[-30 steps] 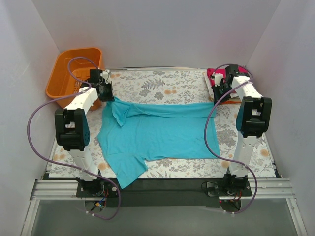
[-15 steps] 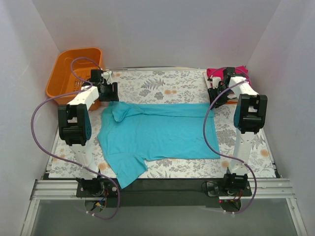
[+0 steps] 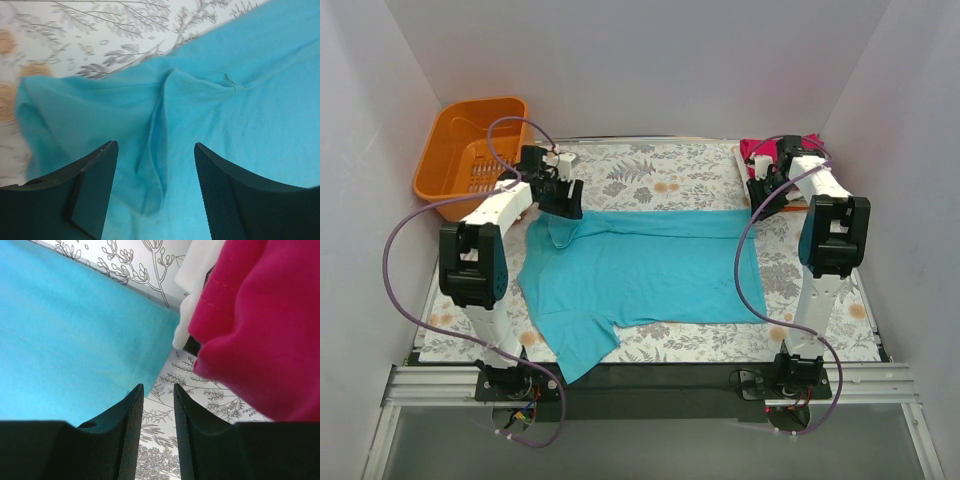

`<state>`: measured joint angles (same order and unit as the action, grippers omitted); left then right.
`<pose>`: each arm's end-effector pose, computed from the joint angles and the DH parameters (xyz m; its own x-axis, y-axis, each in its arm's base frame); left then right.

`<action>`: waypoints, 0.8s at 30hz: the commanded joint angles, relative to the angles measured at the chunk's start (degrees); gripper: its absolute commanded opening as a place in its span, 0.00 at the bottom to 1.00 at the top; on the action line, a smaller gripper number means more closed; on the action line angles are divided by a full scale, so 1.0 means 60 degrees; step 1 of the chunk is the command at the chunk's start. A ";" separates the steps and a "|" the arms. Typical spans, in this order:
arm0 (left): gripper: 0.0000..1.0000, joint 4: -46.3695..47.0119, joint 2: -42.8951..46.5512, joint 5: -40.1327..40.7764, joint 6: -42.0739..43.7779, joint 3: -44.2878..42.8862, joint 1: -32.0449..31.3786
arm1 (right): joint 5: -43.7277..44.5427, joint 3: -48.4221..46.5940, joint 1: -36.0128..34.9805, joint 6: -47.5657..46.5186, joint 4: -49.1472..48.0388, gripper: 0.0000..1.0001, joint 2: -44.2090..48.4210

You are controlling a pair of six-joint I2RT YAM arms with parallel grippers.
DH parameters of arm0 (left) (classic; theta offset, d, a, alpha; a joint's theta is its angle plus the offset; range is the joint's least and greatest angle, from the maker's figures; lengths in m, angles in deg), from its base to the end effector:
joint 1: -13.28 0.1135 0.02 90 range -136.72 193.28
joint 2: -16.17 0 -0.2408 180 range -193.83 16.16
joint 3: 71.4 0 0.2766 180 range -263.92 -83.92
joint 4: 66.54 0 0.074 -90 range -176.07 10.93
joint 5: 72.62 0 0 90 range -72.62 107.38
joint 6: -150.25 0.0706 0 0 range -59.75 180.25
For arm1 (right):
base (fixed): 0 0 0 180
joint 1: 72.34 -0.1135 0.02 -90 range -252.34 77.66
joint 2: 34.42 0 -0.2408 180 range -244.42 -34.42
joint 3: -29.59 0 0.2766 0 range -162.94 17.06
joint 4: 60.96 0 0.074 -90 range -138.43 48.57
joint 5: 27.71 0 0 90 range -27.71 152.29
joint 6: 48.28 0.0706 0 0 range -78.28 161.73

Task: Fold and stack the t-shirts
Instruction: Fold the tshirt

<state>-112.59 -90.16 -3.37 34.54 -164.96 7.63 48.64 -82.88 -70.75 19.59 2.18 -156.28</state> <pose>0.4254 -0.0672 0.1637 -0.8862 -0.3200 -0.3350 -0.1219 0.8587 -0.4977 0.4631 0.0038 0.1369 -0.8667 -0.3422 -0.3629 -0.3998 0.9116 0.0954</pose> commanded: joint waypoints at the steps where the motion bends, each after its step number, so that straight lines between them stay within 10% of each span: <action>1: 0.59 -0.0083 -0.0426 0.0060 0.0418 -0.0146 -0.0624 | -0.0142 -0.0247 -0.0073 0.0246 0.0251 0.31 -0.0270; 9: 0.54 0.0298 -0.1351 0.1144 0.0243 -0.0439 -0.1036 | -0.0157 -0.0145 -0.0161 0.0304 0.0281 0.26 -0.0783; 18: 0.00 0.0109 -0.0475 0.0837 0.0199 -0.0366 -0.1036 | -0.0259 -0.0305 -0.0162 0.0349 0.0281 0.01 -0.0901; 24: 0.00 -0.0858 0.0346 0.0691 0.0506 -0.0103 -0.1036 | -0.0303 -0.0423 -0.0162 0.0276 0.0295 0.01 -0.0476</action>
<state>-114.64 -94.64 1.74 36.04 -166.01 1.32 47.57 -83.34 -71.39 21.47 3.05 -161.13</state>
